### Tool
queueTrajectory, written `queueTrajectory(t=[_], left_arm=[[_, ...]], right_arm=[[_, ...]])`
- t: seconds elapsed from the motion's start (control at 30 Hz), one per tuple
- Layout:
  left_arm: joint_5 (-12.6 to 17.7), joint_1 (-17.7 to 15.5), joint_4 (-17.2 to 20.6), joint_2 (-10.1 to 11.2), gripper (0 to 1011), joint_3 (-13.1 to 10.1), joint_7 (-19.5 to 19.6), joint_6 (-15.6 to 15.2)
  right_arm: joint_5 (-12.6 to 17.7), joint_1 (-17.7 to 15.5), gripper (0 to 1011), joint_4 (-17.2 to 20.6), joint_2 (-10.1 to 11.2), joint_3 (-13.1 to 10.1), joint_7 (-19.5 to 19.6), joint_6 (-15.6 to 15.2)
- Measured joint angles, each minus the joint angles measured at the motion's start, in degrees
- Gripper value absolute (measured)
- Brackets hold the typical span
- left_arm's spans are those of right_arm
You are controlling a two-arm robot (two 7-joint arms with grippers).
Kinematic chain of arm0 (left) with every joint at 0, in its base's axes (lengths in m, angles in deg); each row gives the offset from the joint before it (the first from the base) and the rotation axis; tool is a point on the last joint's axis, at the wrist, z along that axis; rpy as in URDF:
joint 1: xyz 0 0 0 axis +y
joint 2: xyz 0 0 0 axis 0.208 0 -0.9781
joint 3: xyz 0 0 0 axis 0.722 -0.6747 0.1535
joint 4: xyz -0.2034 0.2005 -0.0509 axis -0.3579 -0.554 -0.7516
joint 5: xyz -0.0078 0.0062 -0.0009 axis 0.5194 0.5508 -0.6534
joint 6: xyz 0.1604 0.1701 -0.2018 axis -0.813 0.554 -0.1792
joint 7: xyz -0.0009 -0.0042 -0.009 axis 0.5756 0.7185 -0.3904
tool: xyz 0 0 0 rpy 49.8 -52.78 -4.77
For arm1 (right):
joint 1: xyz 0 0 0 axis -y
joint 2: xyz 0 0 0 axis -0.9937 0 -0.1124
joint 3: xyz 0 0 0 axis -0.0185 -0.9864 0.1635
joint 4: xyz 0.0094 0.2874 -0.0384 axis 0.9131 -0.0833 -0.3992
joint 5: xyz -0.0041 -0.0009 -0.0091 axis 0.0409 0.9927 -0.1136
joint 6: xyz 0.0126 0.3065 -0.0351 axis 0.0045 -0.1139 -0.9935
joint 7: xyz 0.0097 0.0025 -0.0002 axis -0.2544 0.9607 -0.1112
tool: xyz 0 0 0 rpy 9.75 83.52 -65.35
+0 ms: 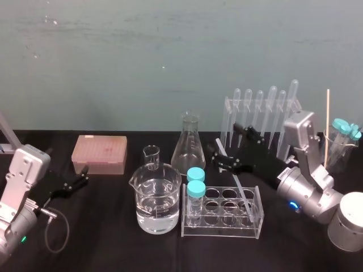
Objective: Pick up the stirring rod with one hand, then place it down.
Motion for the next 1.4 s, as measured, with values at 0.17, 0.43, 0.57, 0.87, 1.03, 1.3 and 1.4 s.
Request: queueTrajectory(t=[0.17, 0.43, 0.57, 0.87, 1.03, 1.3, 1.4], left_arm=[[0.00, 0.00, 0.00, 0.00, 1000, 0.00, 0.00, 0.00], [0.00, 0.00, 0.00, 0.00, 1000, 0.00, 0.00, 0.00], [0.00, 0.00, 0.00, 0.00, 1000, 0.00, 0.00, 0.00], [0.00, 0.00, 0.00, 0.00, 1000, 0.00, 0.00, 0.00], [0.00, 0.00, 0.00, 0.00, 1000, 0.00, 0.00, 0.00], [0.00, 0.00, 0.00, 0.00, 1000, 0.00, 0.00, 0.00], [0.00, 0.00, 0.00, 0.00, 1000, 0.00, 0.00, 0.00]], right_arm=[[1.08, 0.38, 1004, -0.73, -0.51, 0.03, -1.86, -4.47], [0.97, 0.41, 1004, -1.48, -1.07, -0.36, -2.31, -8.83], [0.98, 0.41, 1004, -1.48, -1.07, -0.36, -2.40, -8.83], [1.09, 0.41, 1004, -1.49, -1.03, -0.35, -2.46, -8.79], [1.13, 0.41, 908, -1.47, -1.01, -0.33, -2.48, -8.76], [1.18, 0.41, 689, -1.46, -0.98, -0.31, -2.53, -8.70], [1.19, 0.41, 568, -1.46, -0.99, -0.31, -2.55, -8.69]])
